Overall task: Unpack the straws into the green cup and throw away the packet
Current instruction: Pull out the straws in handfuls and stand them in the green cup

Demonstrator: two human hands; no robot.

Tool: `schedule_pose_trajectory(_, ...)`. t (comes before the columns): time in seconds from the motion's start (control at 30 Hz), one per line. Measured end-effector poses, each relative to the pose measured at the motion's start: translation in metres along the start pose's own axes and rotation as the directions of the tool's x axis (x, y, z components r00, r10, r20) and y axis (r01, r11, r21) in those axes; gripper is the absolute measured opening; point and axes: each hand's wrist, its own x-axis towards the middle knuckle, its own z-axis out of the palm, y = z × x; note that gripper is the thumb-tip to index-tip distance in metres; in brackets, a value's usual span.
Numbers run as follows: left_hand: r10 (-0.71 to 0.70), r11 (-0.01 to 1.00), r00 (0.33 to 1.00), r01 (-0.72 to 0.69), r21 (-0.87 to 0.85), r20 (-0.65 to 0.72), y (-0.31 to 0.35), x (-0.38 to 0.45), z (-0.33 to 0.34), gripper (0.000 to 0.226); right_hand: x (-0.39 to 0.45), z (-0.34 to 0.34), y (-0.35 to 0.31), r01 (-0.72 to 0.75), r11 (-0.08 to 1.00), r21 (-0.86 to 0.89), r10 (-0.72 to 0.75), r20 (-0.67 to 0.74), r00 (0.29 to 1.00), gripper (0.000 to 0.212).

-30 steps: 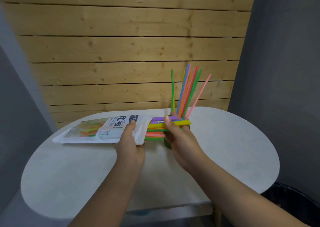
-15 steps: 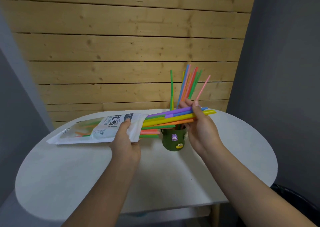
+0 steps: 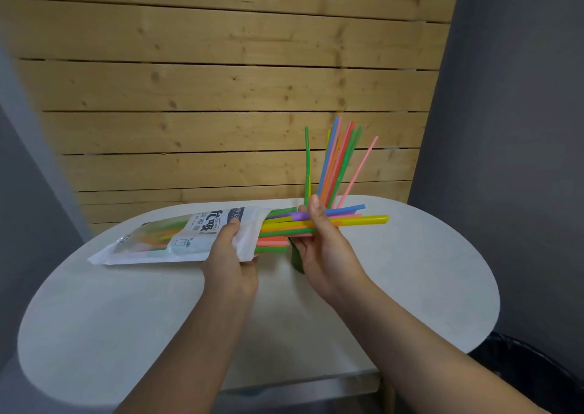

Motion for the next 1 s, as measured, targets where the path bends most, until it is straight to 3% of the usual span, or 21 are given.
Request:
schedule_pose_trajectory(0.1, -0.009, 1.000, 1.000, 0.009, 0.013, 0.005, -0.004, -0.003, 0.000, 0.057, 0.007, 0.000, -0.003, -0.031, 0.999, 0.017, 0.032, -0.101, 0.994, 0.051)
schedule_pose_trajectory(0.2, -0.010, 1.000, 1.000, 0.010, 0.015, -0.006, -0.004, -0.003, -0.001, 0.058, 0.011, 0.001, -0.013, -0.037, 0.998, -0.047, 0.032, -0.108, 0.994, 0.019)
schedule_pose_trajectory(0.3, 0.005, 1.000, 1.000, -0.005, 0.003, -0.023, 0.002, 0.001, -0.002, 0.059, 0.016, 0.002, -0.025, 0.041, 0.998, -0.047, -0.045, -0.079, 0.996, 0.028)
schedule_pose_trajectory(0.47, 0.024, 1.000, 0.999, -0.024, -0.004, -0.040, 0.004, 0.009, -0.005, 0.060, 0.026, -0.002, -0.054, 0.176, 0.979, 0.102, -0.167, -0.092, 0.982, 0.039)
schedule_pose_trajectory(0.7, 0.033, 0.999, 0.998, -0.031, 0.032, -0.049, -0.004, 0.014, -0.005, 0.061, 0.033, -0.014, -0.071, 0.234, 0.905, 0.354, -0.156, -0.235, 0.959, 0.043)
schedule_pose_trajectory(1.0, 0.041, 0.999, 0.996, -0.040, 0.020, -0.076, -0.003, 0.019, -0.008, 0.062, 0.033, -0.028, -0.094, 0.378, 0.871, 0.315, -0.264, -0.349, 0.899, 0.044)
